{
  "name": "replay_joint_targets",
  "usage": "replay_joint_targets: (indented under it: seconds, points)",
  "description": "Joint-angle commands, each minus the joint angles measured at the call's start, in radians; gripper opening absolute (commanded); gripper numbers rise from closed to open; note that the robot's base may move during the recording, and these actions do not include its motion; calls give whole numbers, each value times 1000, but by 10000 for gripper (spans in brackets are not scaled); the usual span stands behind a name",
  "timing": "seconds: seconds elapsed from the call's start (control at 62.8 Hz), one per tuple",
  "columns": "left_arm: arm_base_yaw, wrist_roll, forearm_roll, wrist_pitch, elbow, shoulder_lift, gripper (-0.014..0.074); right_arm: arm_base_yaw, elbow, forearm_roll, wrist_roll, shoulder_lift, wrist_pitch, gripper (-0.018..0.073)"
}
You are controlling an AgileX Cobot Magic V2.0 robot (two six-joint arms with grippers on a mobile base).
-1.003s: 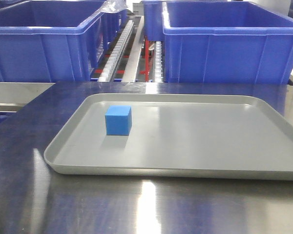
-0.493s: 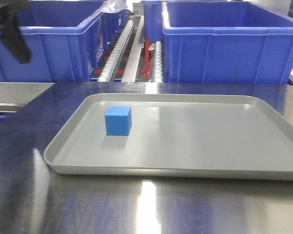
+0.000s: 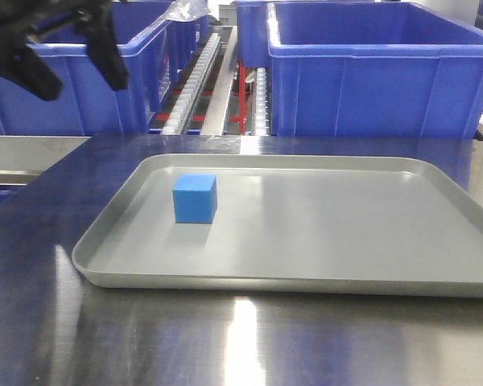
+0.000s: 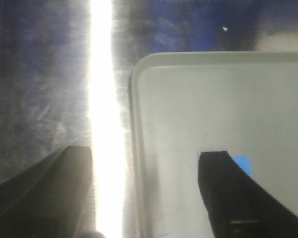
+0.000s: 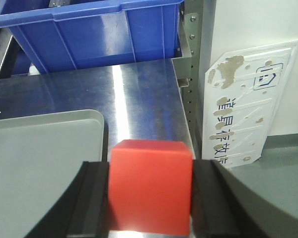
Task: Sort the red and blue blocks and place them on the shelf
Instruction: 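Lower the open left gripper over the blue cube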
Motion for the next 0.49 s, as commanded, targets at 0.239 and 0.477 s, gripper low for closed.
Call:
replay_joint_targets:
  seconds: [0.239, 0.477]
  points:
    - [-78, -16, -9, -81, -71, 30, 531, -7, -29, -9, -8, 2, -77, 56]
    - [-126, -30, -13, -113, -71, 53, 547, -7, -29, -9, -8, 2, -77, 56]
